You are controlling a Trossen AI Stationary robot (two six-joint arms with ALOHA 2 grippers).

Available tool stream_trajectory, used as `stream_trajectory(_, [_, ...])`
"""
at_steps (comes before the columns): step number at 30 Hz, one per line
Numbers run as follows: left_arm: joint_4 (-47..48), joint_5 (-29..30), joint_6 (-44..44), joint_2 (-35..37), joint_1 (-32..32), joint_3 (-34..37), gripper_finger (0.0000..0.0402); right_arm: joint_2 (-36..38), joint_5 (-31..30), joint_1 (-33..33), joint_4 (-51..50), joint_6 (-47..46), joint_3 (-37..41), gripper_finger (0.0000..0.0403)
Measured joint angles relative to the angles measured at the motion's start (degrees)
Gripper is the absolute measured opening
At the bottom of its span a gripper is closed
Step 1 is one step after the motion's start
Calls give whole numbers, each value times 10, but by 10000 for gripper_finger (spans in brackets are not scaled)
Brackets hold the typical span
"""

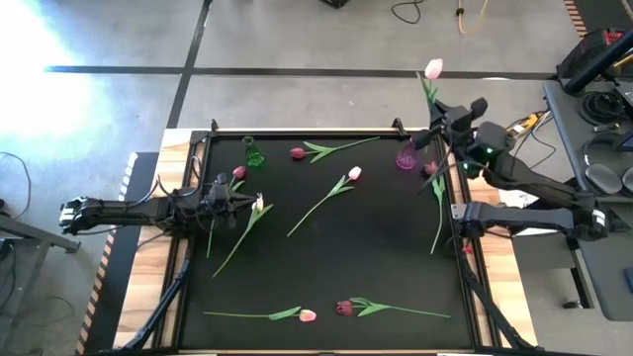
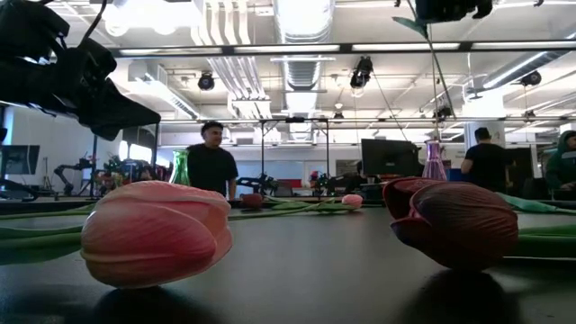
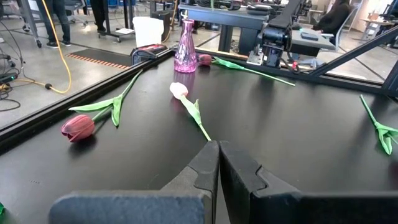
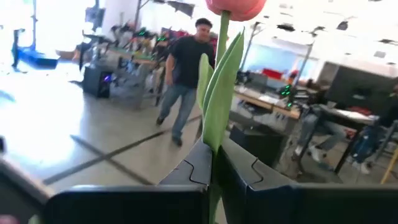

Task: Sort flowers into vase by color
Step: Put the pink flower into the violet vase

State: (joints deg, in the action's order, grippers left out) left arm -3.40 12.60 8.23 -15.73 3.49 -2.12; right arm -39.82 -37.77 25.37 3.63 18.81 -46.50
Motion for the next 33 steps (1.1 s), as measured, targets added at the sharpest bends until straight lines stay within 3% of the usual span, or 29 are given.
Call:
stream_trajectory(9, [0,0,0,-1,0,0,0,-4,8,49,219,48,105,9])
stream_trajectory(19, [0,0,0,0,0,0,0,-5,7,51,354,57,176,9])
stream_trajectory(33, [0,0,0,0,0,0,0,-19,7,57,397,40,217,9])
